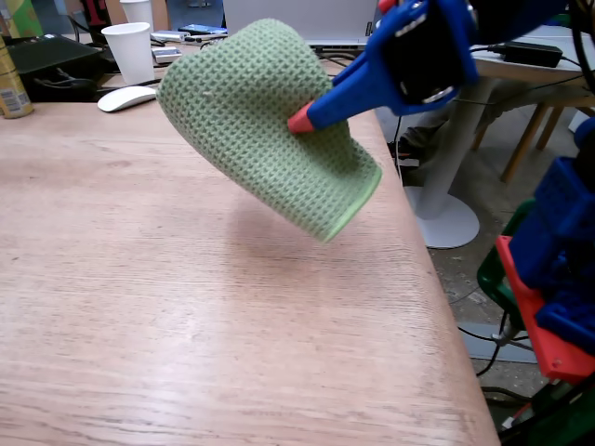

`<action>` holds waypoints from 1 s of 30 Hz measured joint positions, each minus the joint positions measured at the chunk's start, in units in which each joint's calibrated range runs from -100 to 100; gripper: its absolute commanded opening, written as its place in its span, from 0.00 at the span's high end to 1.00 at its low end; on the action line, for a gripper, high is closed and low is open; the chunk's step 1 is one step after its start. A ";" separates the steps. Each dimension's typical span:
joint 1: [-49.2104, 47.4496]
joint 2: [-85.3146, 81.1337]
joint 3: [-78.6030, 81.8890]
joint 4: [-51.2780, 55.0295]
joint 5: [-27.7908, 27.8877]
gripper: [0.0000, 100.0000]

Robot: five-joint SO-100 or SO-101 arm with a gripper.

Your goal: Clean the table

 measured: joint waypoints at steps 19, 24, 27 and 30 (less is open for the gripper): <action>-35.60 3.20 9.56 12.59 -3.47 1.00; -35.42 11.07 9.92 5.22 -3.61 0.99; -35.42 11.50 9.92 5.05 -3.66 0.81; -33.82 11.41 9.92 5.05 -3.61 0.63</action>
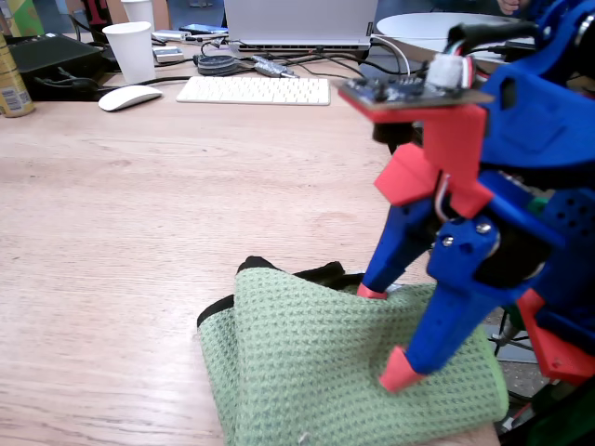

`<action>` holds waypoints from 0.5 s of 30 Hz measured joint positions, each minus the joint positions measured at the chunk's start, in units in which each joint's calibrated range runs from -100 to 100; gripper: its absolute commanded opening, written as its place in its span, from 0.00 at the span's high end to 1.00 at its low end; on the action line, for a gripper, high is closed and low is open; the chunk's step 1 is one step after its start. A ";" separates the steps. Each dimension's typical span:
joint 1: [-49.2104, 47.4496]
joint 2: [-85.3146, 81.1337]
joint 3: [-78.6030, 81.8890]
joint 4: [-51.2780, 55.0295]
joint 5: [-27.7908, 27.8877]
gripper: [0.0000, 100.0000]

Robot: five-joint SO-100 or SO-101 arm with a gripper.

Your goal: Clean the table

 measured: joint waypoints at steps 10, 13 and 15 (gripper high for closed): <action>28.46 -25.42 -0.18 7.78 0.29 0.73; 30.44 -28.62 0.63 8.12 0.20 0.94; 31.00 -31.91 5.23 8.12 0.20 0.99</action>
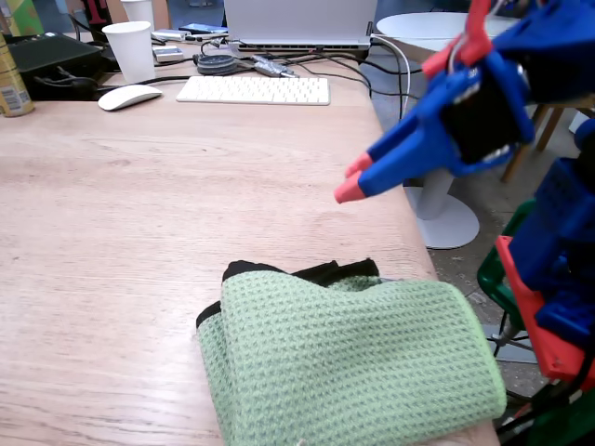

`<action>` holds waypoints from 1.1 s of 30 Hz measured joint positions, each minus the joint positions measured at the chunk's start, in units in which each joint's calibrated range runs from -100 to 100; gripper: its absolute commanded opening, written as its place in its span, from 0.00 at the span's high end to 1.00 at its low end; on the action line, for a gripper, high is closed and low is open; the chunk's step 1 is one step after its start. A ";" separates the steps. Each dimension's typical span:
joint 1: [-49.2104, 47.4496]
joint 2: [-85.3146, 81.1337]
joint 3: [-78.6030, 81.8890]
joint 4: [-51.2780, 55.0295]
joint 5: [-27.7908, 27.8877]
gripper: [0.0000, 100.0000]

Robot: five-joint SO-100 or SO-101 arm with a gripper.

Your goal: Clean the table

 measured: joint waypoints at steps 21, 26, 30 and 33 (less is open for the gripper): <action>9.30 -15.22 18.94 0.00 -4.10 1.00; 9.30 -15.22 18.94 0.00 -4.05 1.00; 9.30 -15.22 18.94 0.00 -4.05 1.00; 9.30 -15.22 18.94 0.00 -4.05 1.00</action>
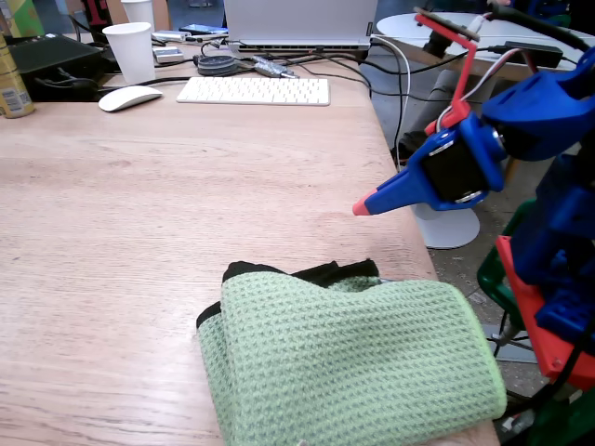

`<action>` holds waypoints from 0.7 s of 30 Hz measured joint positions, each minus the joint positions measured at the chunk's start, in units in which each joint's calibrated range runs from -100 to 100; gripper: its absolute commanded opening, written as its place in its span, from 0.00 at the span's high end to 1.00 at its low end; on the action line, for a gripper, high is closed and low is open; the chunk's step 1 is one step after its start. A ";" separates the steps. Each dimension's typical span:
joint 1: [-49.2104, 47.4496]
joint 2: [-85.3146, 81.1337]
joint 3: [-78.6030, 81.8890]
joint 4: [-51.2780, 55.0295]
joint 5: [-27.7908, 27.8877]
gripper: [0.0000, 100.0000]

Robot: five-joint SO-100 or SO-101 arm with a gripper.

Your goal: Clean the table

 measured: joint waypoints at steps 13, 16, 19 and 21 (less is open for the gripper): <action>2.44 0.00 0.00 0.00 -0.10 1.00; 2.44 0.00 0.00 0.00 -0.10 1.00; 2.44 0.00 0.00 0.00 -0.10 1.00; 2.44 0.00 0.00 0.00 -0.10 1.00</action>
